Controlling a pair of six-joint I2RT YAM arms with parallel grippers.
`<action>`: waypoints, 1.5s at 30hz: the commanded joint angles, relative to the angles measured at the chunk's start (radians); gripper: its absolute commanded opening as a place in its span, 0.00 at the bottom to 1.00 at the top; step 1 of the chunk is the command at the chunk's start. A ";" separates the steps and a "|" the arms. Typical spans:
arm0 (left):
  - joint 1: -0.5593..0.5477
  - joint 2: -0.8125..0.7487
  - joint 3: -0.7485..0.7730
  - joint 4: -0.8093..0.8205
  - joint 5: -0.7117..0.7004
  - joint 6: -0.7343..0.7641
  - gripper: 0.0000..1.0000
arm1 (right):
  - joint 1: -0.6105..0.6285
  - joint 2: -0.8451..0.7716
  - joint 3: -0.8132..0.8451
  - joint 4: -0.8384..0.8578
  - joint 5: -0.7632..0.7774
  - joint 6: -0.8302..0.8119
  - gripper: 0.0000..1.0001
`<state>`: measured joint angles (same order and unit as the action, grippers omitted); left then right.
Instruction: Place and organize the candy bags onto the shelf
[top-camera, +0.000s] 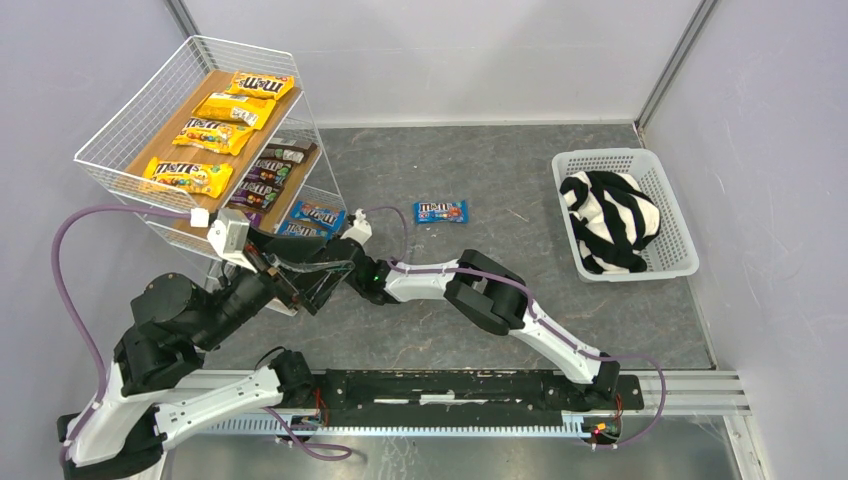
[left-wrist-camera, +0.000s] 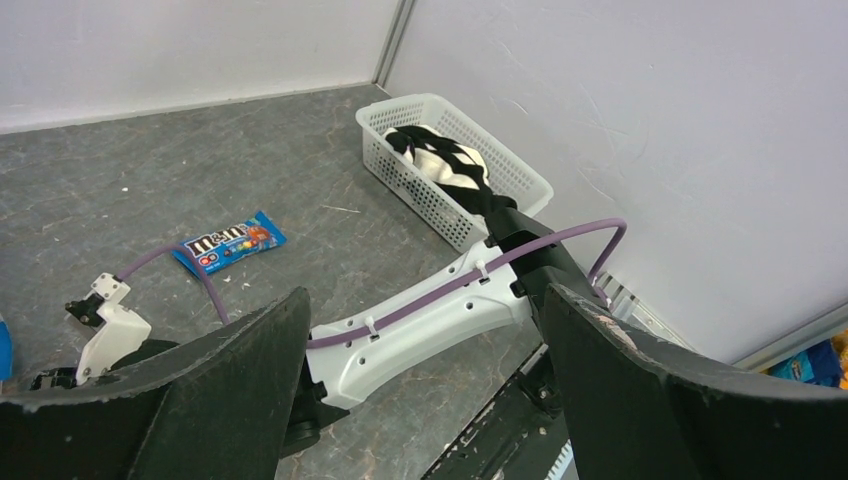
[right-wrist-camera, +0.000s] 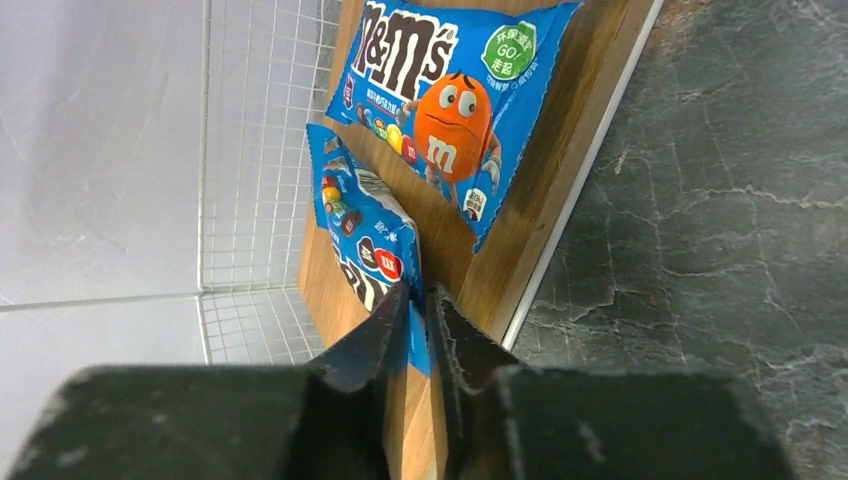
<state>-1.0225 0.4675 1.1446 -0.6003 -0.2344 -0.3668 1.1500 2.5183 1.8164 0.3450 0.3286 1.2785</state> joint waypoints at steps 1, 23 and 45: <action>-0.001 0.034 0.011 0.019 0.001 -0.001 0.93 | 0.005 -0.018 0.034 -0.003 0.010 -0.051 0.22; -0.002 0.283 0.024 0.104 -0.092 -0.051 0.92 | -0.061 -0.565 -0.783 0.422 -0.291 -0.530 0.64; -0.002 0.372 -0.088 0.312 -0.449 0.001 0.92 | -0.746 -0.649 -0.737 0.046 -0.729 -0.841 0.80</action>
<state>-1.0225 0.8078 1.0599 -0.3695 -0.6083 -0.3683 0.4541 1.8011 1.0153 0.3923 -0.2890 0.4316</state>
